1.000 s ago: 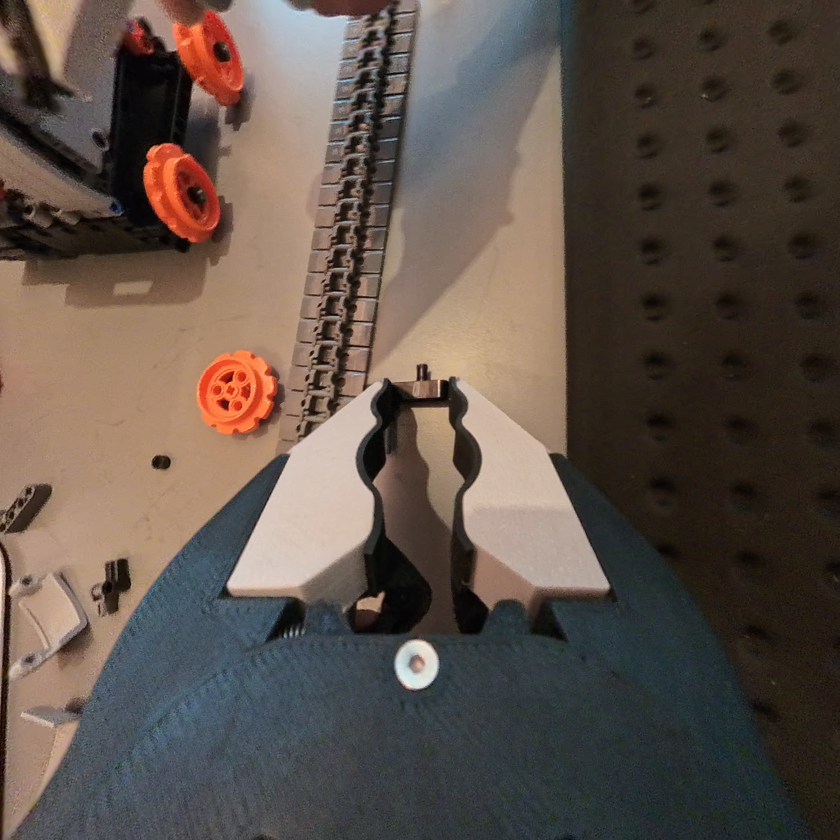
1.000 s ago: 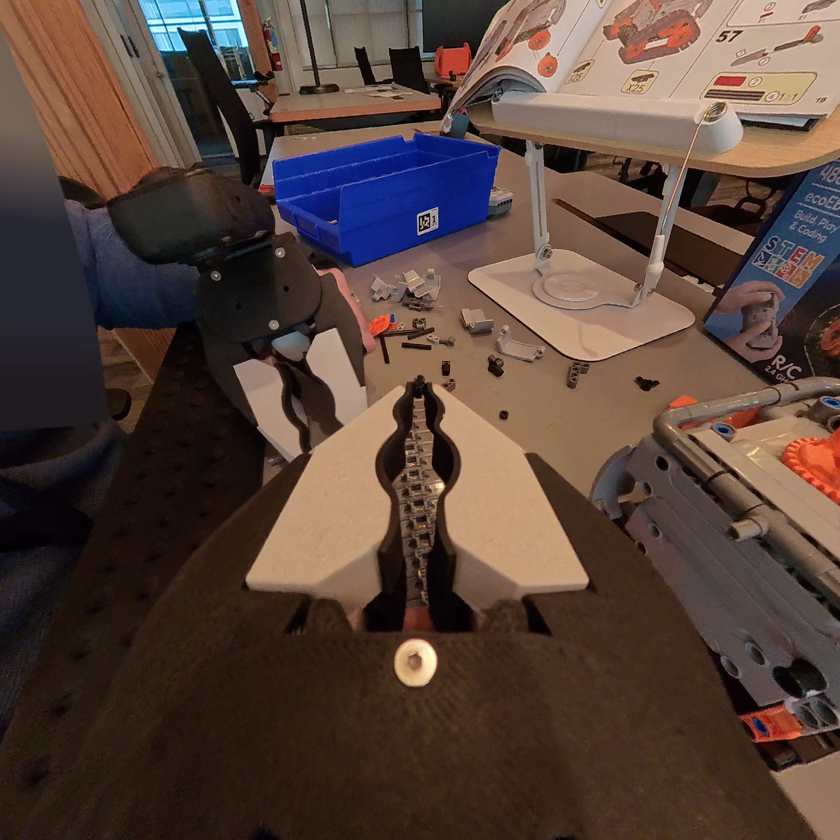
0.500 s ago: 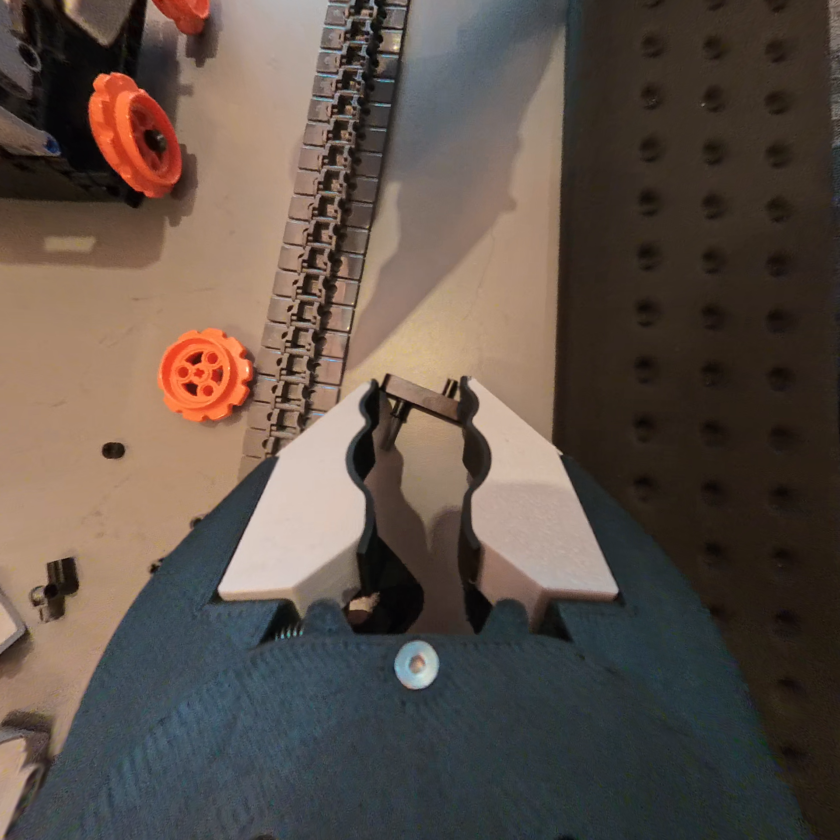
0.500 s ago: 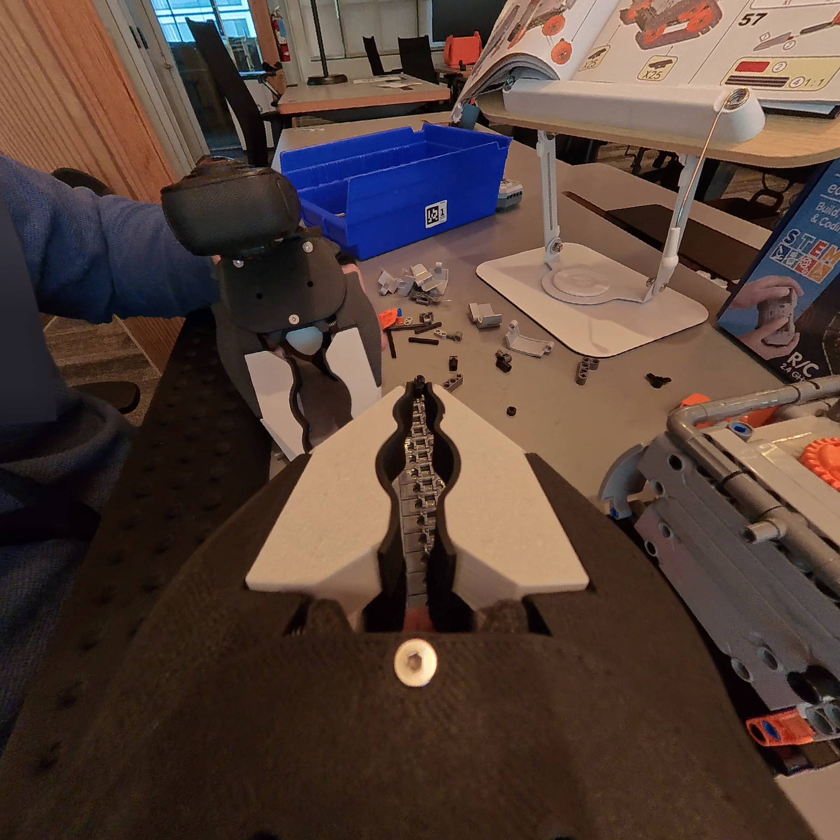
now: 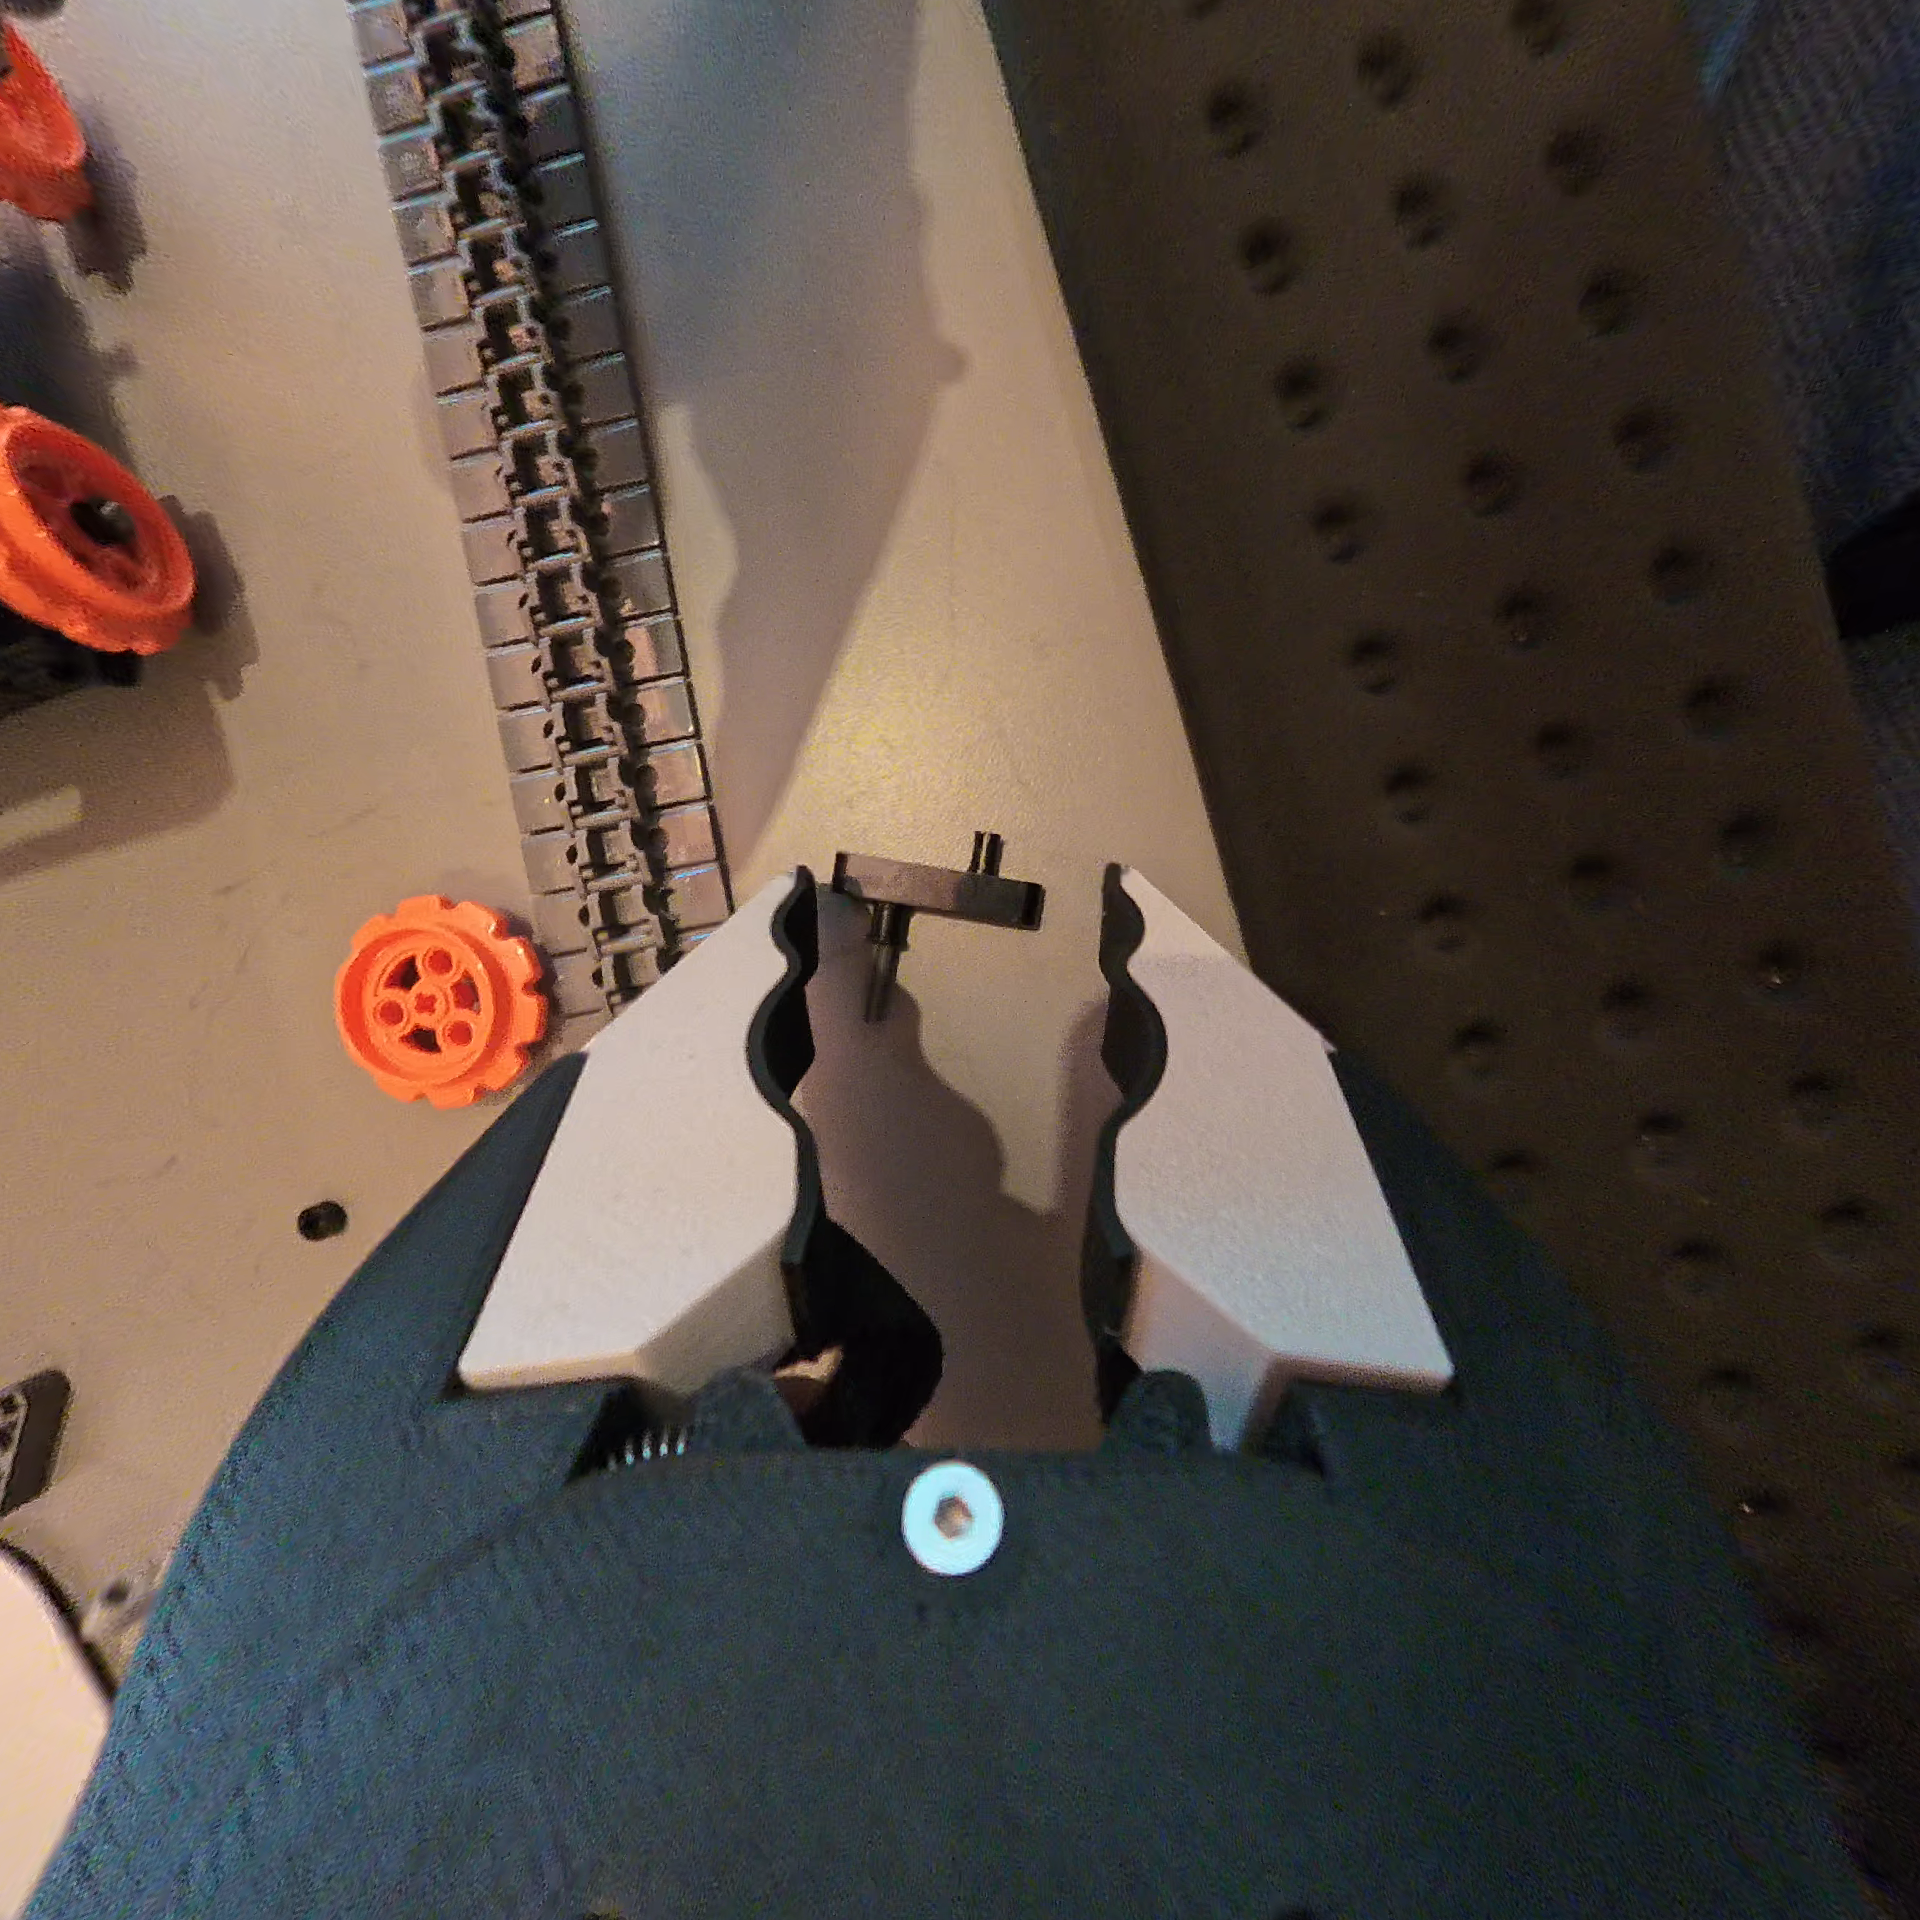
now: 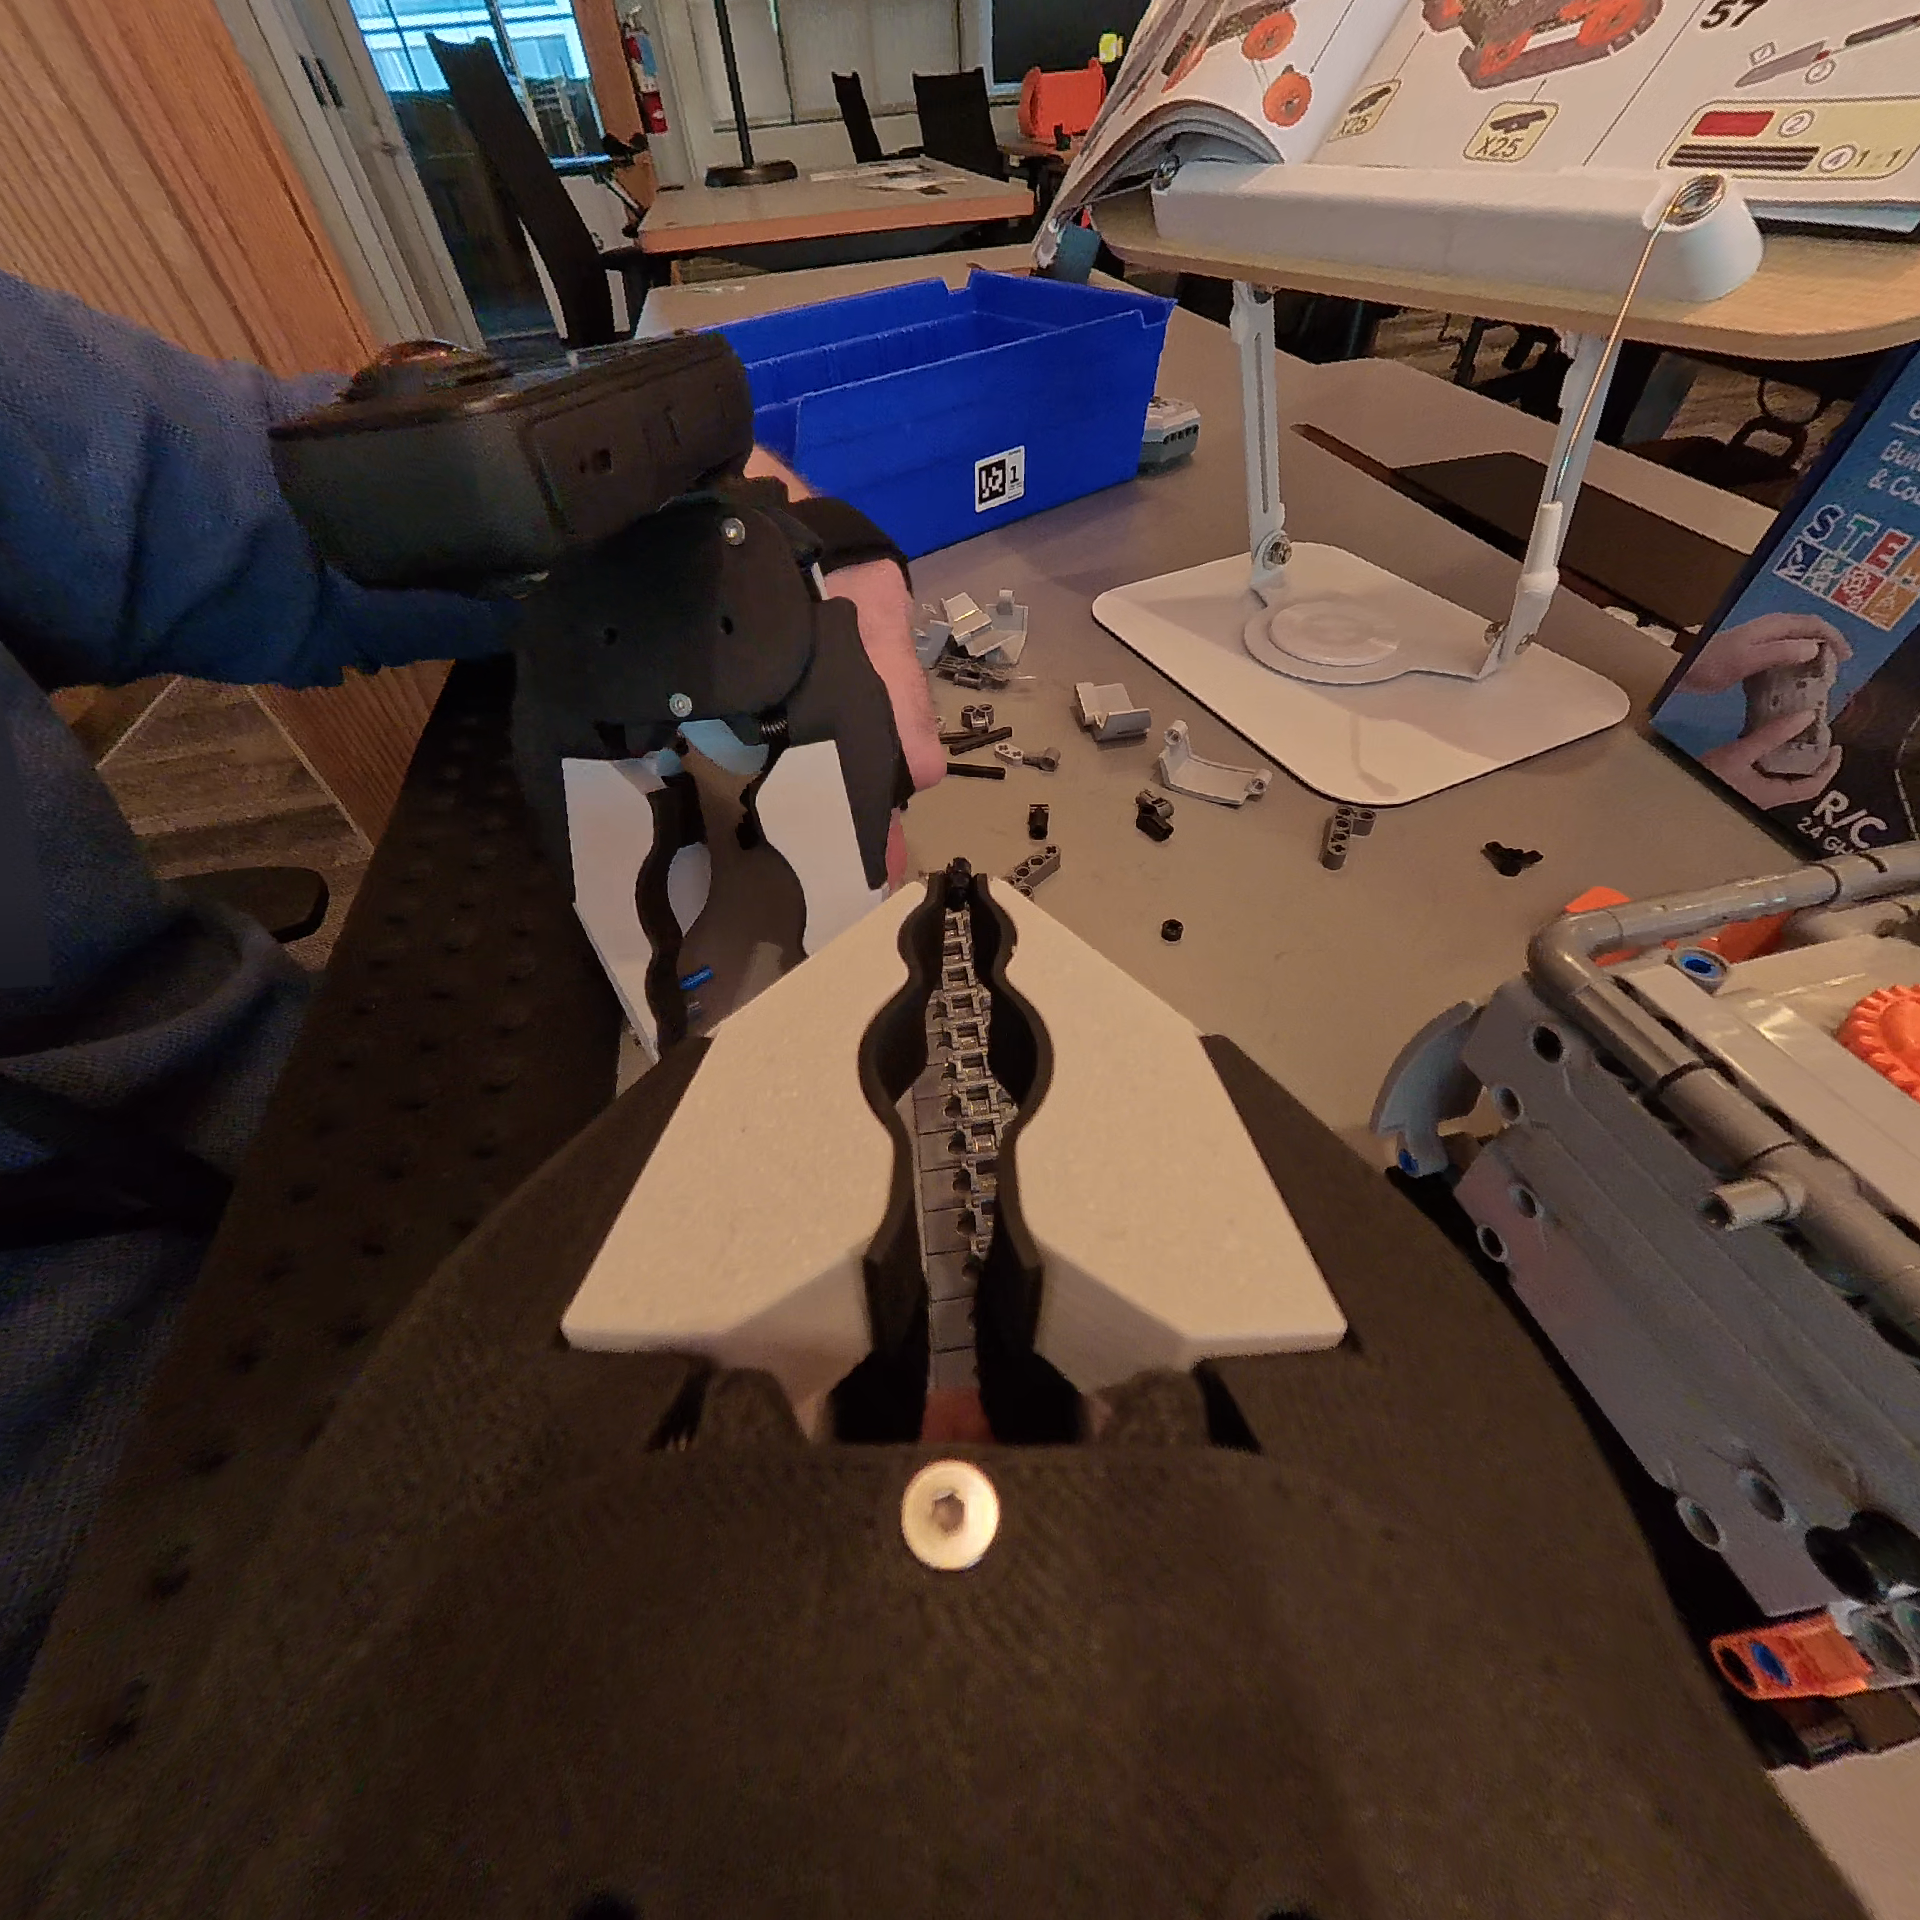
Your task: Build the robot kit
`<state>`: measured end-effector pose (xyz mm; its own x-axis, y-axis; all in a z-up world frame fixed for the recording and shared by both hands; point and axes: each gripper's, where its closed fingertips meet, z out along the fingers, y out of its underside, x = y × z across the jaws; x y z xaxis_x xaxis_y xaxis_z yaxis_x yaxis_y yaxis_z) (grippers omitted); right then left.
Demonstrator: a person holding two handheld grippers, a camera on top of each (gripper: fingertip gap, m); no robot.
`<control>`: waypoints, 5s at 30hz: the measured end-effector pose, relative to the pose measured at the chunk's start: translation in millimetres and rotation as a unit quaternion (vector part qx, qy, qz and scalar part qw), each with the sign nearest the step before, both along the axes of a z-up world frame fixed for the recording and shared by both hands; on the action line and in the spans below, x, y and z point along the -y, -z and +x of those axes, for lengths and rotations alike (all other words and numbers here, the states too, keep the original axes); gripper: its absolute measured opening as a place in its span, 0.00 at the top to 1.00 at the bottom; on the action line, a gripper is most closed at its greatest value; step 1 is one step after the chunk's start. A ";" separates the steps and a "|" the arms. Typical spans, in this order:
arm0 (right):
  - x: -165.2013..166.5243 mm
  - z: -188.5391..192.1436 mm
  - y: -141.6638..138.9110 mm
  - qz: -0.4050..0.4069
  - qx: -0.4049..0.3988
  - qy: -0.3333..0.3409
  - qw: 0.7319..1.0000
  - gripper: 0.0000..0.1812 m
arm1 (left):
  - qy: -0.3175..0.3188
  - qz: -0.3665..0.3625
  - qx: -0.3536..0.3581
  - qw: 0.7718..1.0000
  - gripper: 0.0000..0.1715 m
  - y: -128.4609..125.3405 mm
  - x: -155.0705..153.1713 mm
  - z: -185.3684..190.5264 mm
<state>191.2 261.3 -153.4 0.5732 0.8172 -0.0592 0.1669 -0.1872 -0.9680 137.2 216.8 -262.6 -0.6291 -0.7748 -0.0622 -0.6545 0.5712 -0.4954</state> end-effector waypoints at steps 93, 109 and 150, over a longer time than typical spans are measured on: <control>21.7 -5.8 40.6 -0.079 0.035 -0.059 0.994 0.99 | -0.234 0.037 0.329 0.914 0.97 -74.3 -42.1 40.8; 15.8 2.3 16.4 -0.040 -0.013 -0.037 0.998 0.99 | -0.224 -0.025 0.390 0.893 0.97 -104.4 -32.6 41.7; 48.9 8.8 63.5 -0.117 0.085 -0.091 0.985 0.99 | -0.198 0.015 0.140 0.970 0.80 -6.2 -18.1 20.5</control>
